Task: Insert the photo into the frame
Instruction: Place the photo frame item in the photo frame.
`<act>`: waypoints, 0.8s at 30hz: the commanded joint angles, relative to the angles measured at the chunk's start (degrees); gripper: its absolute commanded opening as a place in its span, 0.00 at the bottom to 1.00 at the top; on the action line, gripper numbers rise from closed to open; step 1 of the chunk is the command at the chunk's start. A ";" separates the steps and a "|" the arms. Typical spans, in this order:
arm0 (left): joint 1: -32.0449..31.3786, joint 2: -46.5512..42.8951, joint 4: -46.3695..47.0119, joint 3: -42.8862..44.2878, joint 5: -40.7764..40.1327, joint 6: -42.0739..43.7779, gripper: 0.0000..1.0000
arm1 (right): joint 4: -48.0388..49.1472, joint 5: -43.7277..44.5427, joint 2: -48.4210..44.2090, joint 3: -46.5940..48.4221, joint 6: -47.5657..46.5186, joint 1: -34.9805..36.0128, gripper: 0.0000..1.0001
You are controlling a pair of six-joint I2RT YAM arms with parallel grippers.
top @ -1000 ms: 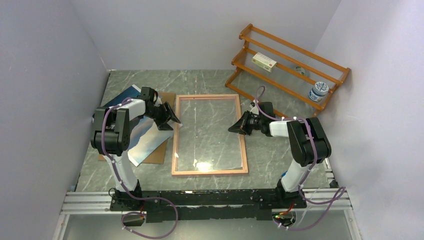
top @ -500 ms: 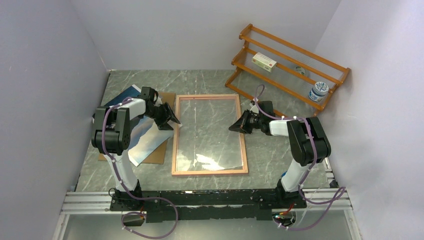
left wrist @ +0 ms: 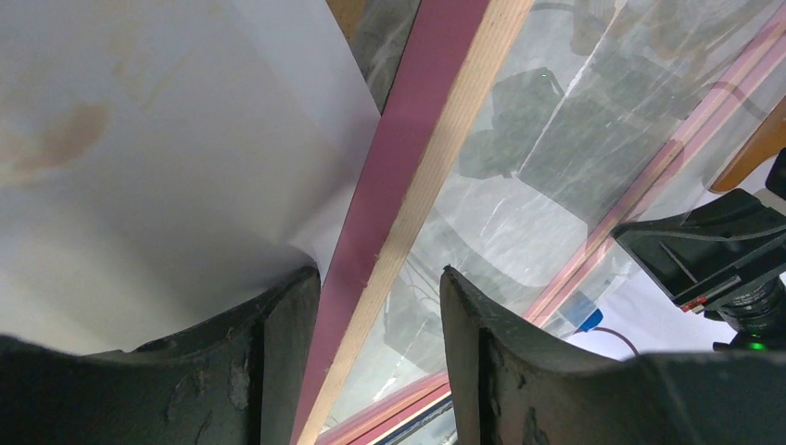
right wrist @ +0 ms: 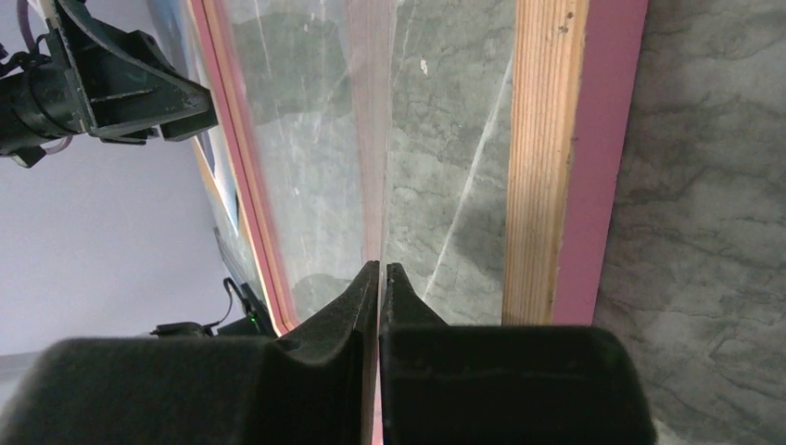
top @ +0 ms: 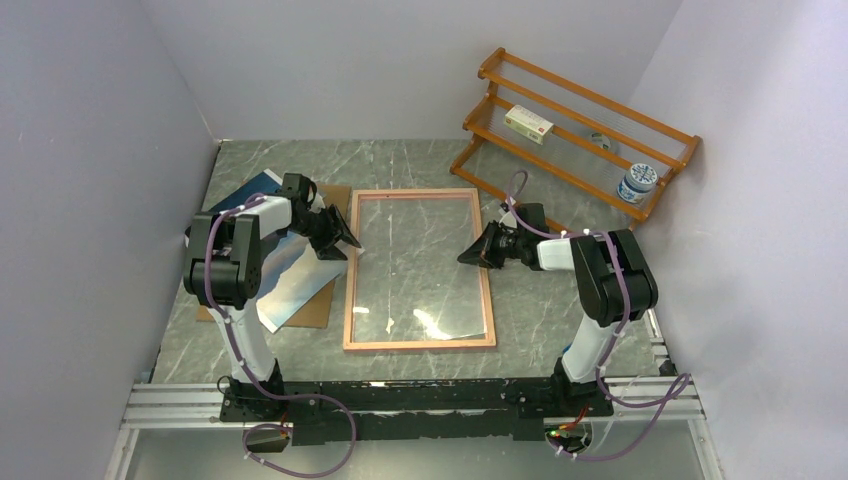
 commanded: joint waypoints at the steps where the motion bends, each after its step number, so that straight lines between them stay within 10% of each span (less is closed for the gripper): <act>1: -0.48 3.08 -0.49 -0.24 -3.00 2.29 0.58 | 3.45 -1.00 0.71 2.20 -0.27 0.72 0.07; 7: -0.44 3.16 -0.99 0.29 -3.03 2.37 0.58 | 3.72 -1.71 1.15 3.03 0.32 0.85 0.15; 24: -0.41 2.25 -6.06 4.64 -4.09 4.58 0.74 | -18.33 4.52 -5.03 9.83 -6.21 0.86 0.77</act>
